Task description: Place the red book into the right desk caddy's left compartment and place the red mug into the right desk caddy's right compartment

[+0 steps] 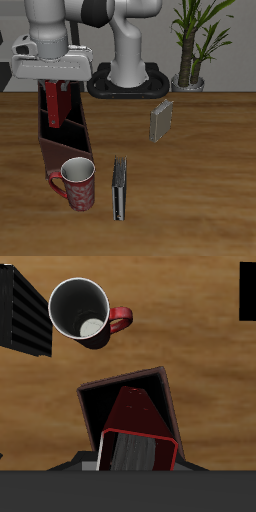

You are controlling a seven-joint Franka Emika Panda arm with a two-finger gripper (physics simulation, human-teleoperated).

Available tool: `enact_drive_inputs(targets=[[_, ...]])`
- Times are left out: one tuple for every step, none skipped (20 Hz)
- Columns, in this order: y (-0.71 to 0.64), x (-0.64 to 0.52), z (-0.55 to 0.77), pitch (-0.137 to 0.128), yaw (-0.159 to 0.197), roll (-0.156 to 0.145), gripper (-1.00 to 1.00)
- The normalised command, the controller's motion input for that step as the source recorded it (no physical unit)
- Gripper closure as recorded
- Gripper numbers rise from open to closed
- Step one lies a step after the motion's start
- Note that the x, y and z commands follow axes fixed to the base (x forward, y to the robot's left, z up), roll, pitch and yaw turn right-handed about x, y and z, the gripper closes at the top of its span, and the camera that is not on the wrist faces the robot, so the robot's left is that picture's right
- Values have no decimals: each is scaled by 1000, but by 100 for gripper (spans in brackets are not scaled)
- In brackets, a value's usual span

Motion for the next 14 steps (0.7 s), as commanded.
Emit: enact_drive_inputs(targets=[[7, 31, -148, 19, 1, 21, 100], [41, 39, -386, 63, -55, -8, 100], [-29, 27, -296, 22, -25, -1, 100], [103, 69, -340, 49, 12, 50, 100], [171, 42, -266, 45, -13, 20, 100], [65, 113, -457, 47, 92, 27, 100], [-50, 139, -351, 61, -22, -4, 100], [188, 10, -5, 0, 0, 0, 100], [-42, 75, -328, 57, -37, -36, 100], [7, 53, -316, 28, 7, 32, 100], [-36, 90, -248, 33, 28, -7, 100], [-201, 86, -395, 60, -77, -92, 100], [23, 69, -307, 28, 25, 18, 100], [-98, 30, -225, 34, -4, -54, 100]])
